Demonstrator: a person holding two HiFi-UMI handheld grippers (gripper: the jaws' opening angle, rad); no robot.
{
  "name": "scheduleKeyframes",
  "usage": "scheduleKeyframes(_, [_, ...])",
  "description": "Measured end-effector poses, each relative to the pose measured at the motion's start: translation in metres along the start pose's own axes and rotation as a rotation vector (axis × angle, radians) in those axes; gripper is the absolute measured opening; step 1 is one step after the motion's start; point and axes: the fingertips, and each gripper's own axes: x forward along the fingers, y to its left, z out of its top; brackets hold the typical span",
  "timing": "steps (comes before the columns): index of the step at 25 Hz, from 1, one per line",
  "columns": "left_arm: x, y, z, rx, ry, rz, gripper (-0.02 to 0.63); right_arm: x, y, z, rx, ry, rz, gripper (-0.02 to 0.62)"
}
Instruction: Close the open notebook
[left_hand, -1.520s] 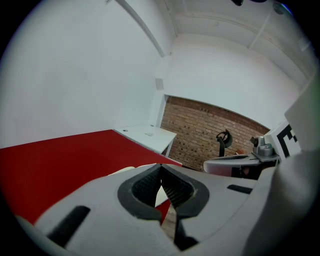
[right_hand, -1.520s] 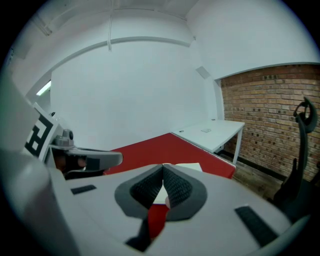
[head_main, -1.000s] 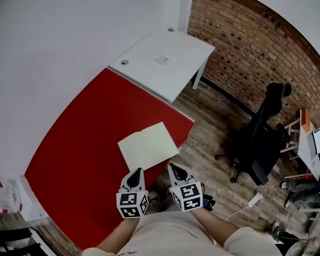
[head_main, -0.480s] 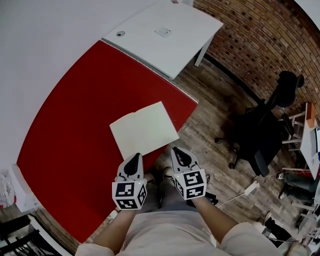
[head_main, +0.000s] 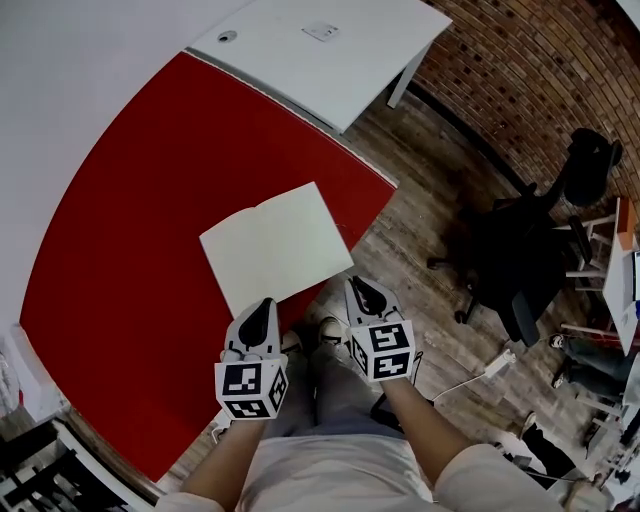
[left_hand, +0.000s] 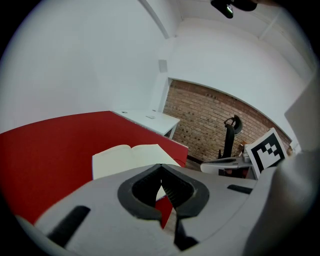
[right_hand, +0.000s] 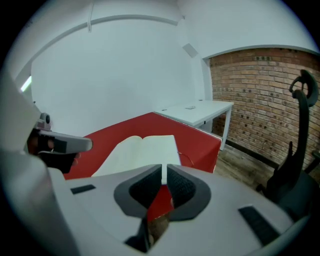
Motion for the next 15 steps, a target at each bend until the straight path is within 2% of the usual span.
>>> scheduleKeyframes(9, [0.008, 0.009, -0.023, -0.004, 0.028, 0.023, 0.006, 0.038, -0.025, -0.034, 0.080, 0.079, 0.024, 0.078])
scheduleKeyframes(15, [0.011, 0.008, -0.036, -0.008, 0.049, 0.021, 0.006, 0.056, -0.031, -0.049, 0.231, 0.109, 0.099, 0.111])
